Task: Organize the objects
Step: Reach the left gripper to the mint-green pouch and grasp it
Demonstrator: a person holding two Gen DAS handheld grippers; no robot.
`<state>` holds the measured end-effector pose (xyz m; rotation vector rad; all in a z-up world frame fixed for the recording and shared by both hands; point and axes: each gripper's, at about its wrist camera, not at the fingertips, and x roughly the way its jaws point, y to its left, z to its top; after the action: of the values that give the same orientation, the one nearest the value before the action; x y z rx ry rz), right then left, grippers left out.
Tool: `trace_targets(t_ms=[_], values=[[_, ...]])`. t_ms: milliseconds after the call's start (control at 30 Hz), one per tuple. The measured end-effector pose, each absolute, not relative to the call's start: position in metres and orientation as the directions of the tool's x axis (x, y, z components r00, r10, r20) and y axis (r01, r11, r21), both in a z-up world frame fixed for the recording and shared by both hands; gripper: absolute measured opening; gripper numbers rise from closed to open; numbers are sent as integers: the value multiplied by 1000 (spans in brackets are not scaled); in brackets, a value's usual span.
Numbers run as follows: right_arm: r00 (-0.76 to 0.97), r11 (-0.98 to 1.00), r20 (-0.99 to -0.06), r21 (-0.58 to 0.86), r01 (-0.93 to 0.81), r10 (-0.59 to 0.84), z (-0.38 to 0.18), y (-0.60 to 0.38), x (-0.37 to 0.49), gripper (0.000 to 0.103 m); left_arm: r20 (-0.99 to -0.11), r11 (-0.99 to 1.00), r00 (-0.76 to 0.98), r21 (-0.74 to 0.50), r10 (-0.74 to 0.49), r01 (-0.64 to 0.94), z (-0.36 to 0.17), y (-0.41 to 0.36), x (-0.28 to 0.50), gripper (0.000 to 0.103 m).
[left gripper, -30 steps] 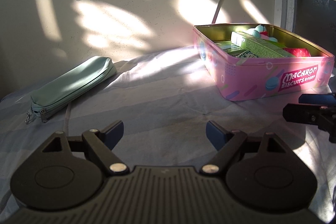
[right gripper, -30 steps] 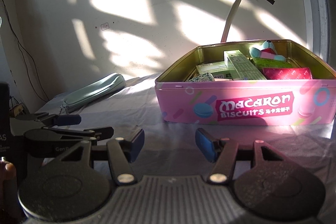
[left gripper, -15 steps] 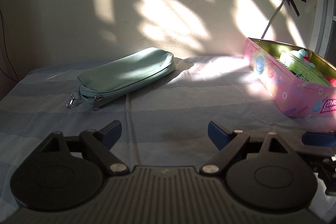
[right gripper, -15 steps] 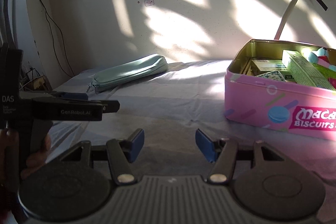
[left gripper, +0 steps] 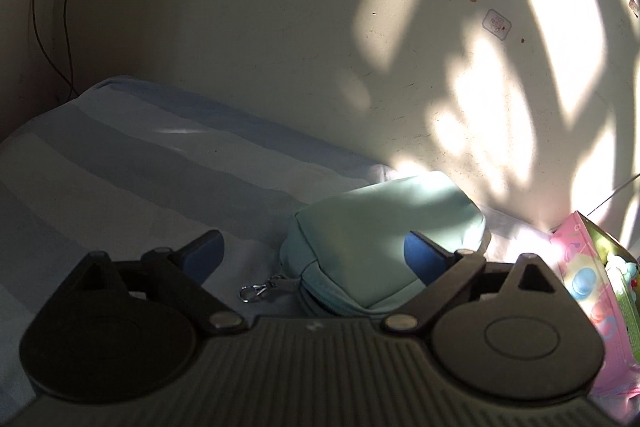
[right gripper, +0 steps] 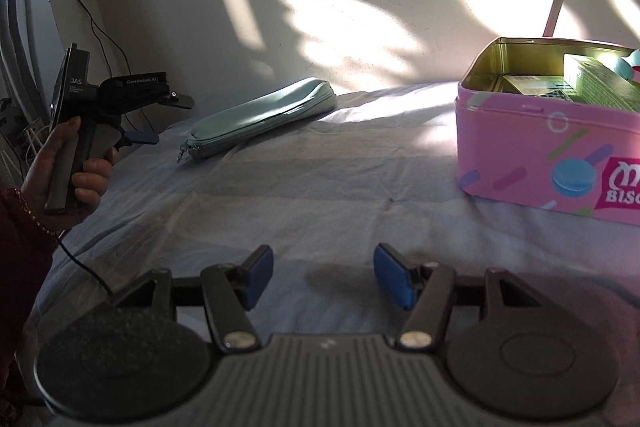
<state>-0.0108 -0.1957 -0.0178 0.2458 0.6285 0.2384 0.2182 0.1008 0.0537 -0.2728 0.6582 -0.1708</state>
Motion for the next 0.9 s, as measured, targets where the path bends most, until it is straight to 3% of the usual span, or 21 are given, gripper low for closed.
trace_targets(t_ms=[333, 367, 400, 500, 600, 767, 900], values=[[782, 934, -541, 327, -143, 309, -20, -197, -9, 58, -618, 925, 725, -375, -304, 68, 23, 92, 241, 99], [782, 934, -541, 327, -143, 309, -20, -197, -8, 58, -622, 937, 728, -340, -287, 78, 25, 85, 237, 95], [782, 934, -541, 327, -143, 309, -20, -197, -8, 59, -626, 947, 729, -306, -276, 96, 25, 78, 233, 77], [782, 934, -541, 327, -143, 309, -20, -197, -8, 59, -629, 965, 738, -229, -246, 127, 28, 63, 216, 54], [782, 936, -544, 321, -143, 306, -20, -196, -8, 59, -602, 968, 758, -170, -251, 185, 39, 50, 188, 39], [789, 942, -535, 294, -162, 302, -15, -192, -8, 62, -573, 948, 761, -101, -302, 301, 49, 38, 124, 35], [804, 938, -492, 256, -233, 334, 8, -185, 3, 62, -568, 935, 745, -174, -351, 309, 48, 60, 74, 35]])
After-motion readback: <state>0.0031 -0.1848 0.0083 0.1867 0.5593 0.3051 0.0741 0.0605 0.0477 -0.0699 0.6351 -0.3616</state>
